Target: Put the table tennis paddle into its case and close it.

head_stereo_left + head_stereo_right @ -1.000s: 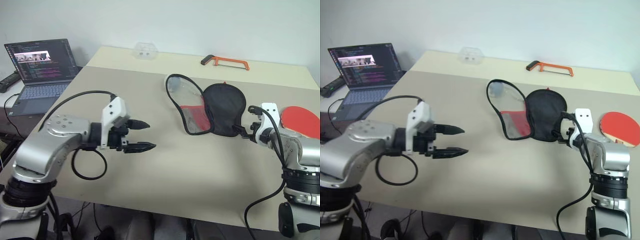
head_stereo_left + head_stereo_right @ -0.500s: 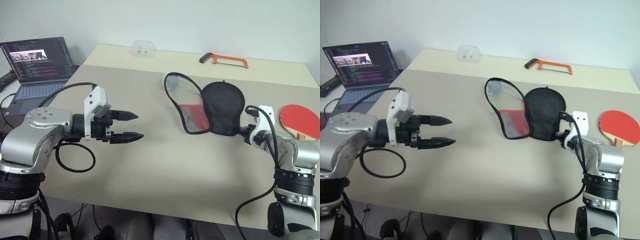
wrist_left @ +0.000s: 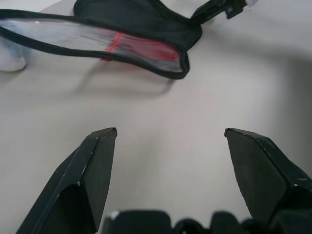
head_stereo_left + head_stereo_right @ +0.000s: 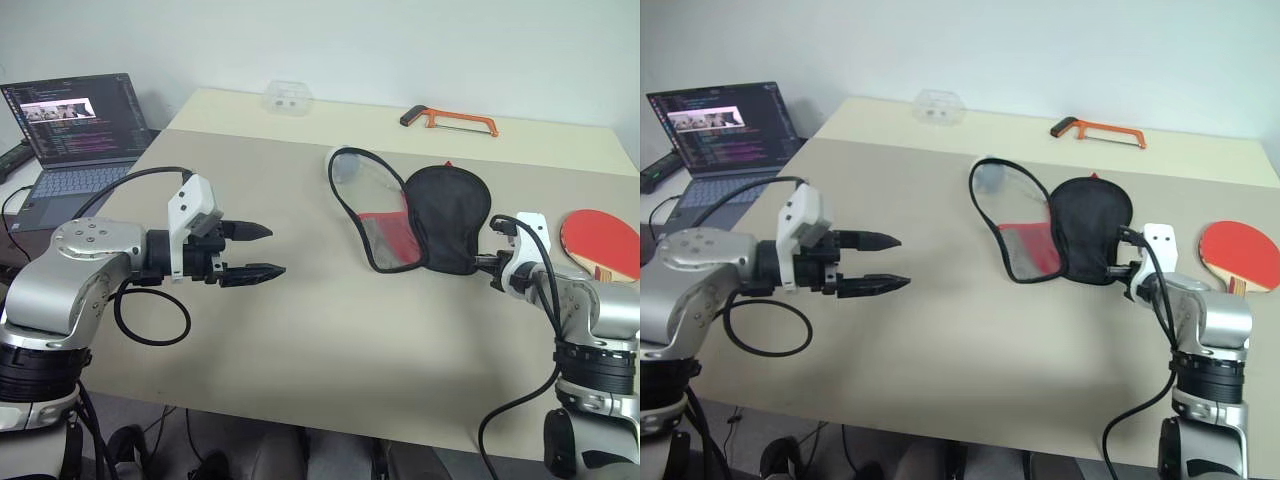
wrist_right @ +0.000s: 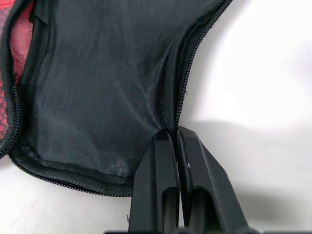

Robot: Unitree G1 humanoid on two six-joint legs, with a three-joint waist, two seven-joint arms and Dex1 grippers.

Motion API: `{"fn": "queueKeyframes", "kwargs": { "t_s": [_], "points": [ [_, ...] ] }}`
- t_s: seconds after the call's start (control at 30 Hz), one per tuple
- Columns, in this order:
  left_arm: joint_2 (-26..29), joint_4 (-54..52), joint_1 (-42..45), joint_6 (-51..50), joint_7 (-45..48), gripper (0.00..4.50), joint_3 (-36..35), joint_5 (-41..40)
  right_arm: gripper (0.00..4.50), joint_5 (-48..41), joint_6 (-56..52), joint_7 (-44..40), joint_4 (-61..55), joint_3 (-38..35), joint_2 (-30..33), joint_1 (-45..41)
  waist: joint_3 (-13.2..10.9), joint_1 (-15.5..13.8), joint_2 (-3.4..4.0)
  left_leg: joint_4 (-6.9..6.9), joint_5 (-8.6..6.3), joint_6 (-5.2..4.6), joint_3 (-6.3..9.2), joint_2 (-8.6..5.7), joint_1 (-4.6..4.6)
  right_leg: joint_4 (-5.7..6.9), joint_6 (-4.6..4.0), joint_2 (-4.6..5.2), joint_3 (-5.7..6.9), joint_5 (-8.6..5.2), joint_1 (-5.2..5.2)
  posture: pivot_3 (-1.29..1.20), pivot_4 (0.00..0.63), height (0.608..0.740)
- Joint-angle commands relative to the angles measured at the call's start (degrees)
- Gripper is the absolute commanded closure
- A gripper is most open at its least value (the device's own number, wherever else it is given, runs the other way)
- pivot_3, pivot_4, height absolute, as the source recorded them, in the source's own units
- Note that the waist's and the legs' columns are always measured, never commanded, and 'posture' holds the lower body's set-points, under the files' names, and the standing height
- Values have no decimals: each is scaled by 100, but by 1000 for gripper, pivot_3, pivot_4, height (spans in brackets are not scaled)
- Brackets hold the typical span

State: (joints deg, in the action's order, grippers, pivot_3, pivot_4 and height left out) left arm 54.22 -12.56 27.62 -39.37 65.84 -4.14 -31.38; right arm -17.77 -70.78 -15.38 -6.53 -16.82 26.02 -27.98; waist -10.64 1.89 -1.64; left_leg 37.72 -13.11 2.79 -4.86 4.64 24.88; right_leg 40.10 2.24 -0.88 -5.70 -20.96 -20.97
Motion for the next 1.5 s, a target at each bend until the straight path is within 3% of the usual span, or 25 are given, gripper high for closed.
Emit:
{"fn": "queueKeyframes", "kwargs": {
  "t_s": [0.03,0.3,0.97,1.5],
  "points": [
    [35,-2,42,117,50,620,-8,27,4468,-50,44,-142,-182,-59,288,104,0,0,0,0,0,0,0,0,0,0,0,0,0,0,0,0,150,740],
    [44,75,84,176,99,620,71,66,4468,-223,-146,-325,-466,-7,495,395,0,-2,0,2,0,0,0,0,1,2,0,-1,0,0,0,0,150,740],
    [28,-108,-42,161,7,620,98,150,4468,-58,375,363,90,142,-342,-376,0,46,0,16,1,-1,-9,1,0,59,-1,-5,-16,-1,-31,0,150,740],
    [-33,-120,44,145,-48,620,212,165,4468,688,1633,-629,1358,1421,1066,-758,0,58,0,23,2,-4,-9,-1,0,72,-2,-5,-17,-3,-34,0,150,740]
  ]
}}
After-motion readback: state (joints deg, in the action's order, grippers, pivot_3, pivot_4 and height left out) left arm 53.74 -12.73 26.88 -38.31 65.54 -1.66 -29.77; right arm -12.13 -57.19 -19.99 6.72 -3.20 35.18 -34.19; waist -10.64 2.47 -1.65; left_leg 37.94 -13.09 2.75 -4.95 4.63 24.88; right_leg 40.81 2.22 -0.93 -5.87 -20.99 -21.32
